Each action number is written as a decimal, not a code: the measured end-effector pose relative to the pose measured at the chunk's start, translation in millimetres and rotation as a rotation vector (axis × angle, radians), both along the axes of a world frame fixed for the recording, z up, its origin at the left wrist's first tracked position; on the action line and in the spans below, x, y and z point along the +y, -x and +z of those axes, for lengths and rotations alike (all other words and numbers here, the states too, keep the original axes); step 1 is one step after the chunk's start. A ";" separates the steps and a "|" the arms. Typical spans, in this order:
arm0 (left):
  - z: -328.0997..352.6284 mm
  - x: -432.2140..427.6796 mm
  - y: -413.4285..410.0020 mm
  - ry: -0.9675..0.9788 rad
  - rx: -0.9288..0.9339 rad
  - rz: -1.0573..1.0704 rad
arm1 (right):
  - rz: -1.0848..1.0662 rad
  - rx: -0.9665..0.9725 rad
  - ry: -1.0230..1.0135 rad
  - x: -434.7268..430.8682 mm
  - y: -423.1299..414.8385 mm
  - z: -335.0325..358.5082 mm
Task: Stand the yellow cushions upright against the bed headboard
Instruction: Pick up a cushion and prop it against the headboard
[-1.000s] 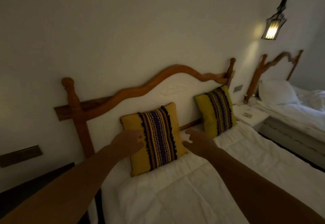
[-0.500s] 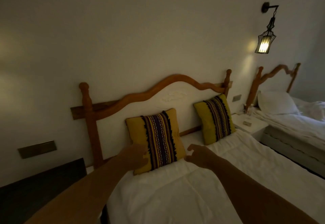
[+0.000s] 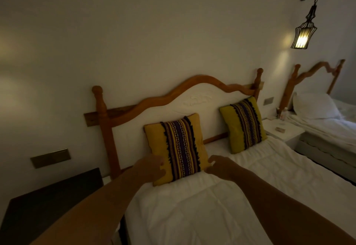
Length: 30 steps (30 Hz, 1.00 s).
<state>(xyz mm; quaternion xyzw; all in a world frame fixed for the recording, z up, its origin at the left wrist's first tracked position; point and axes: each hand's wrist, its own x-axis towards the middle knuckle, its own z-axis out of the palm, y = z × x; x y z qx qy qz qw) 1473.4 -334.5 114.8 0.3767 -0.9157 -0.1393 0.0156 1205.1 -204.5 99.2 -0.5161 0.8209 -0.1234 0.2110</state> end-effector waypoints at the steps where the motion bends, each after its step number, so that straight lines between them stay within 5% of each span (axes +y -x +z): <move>1: -1.7 -4.3 0.7 -0.018 0.006 0.002 | 0.005 -0.007 -0.010 -3.5 0.7 -1.1; 19: -87.1 -193.9 52.8 -0.250 -0.030 0.092 | -0.100 -0.149 -0.066 -153.9 66.2 -57.2; 30: -223.3 -328.1 86.4 -0.406 0.126 0.327 | -0.401 -0.446 -0.050 -313.3 163.7 -189.8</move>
